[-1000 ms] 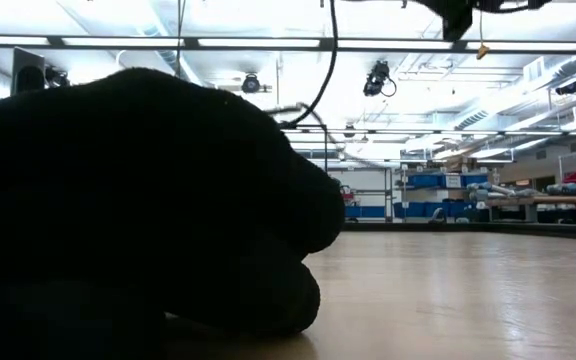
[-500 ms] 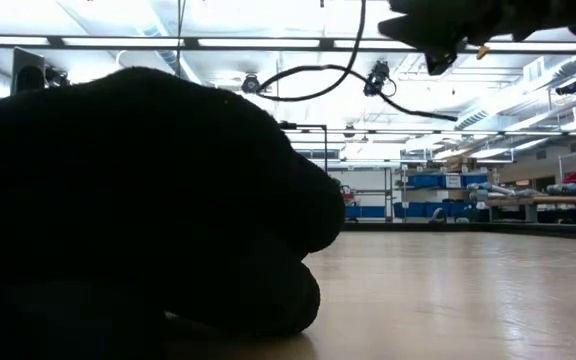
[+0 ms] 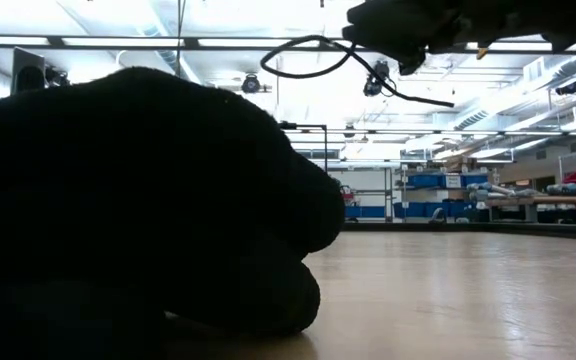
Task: Coil cords
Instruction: Coil the black wire cable into the black spool
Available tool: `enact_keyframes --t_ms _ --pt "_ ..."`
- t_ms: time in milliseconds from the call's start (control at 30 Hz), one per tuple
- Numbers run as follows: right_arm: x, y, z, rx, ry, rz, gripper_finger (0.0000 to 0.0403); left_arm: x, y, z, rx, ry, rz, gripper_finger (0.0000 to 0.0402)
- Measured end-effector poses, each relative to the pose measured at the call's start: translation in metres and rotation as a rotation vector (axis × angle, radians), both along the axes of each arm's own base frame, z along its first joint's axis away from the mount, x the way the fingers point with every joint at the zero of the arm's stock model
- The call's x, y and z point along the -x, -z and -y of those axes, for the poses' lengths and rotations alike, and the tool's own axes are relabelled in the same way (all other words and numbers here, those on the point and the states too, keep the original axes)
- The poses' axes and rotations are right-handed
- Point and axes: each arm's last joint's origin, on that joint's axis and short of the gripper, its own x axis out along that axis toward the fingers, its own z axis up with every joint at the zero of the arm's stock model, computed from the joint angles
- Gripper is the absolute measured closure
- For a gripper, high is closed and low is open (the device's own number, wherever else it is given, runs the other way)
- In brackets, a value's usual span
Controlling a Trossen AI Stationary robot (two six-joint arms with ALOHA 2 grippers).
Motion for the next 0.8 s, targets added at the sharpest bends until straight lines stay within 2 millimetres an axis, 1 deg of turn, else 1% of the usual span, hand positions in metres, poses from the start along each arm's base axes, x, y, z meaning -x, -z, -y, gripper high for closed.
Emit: enact_keyframes --t_ms 67,133,200,267,300,500,667,800 --pt "-0.002 -0.001 -0.001 0.013 0.0 0.0 0.0265 0.0 0.0 0.0 0.0 -0.001 0.0 0.0401" --pt "-0.002 -0.001 -0.001 0.016 0.001 0.002 0.029 0.0 0.0 0.0 0.002 -0.004 -0.001 0.0401" --pt "-0.001 -0.002 0.0 0.017 0.003 0.003 0.0328 0.0 0.0 0.0 0.006 -0.004 -0.002 0.0401" --pt "-0.001 -0.004 0.0 0.028 0.004 0.01 0.0376 0.0 0.0 0.0 0.006 -0.004 -0.003 0.0401" --pt "0.0 -0.004 -0.001 0.04 0.001 0.008 0.0388 0.0 0.0 0.0 0.006 -0.004 -0.003 0.0401" --pt "0.007 -0.003 -0.003 0.045 0.024 -0.063 0.0397 0.001 0.004 0.001 0.012 -0.006 -0.038 0.0401" --pt "0.022 -0.01 -0.01 0.045 0.016 -0.1 0.0398 0.003 0.012 0.0 0.019 -0.008 -0.123 0.0401" --pt "0.034 -0.017 -0.016 -0.001 -0.017 -0.115 0.0399 0.005 0.016 0.0 0.025 -0.012 -0.173 0.0401"
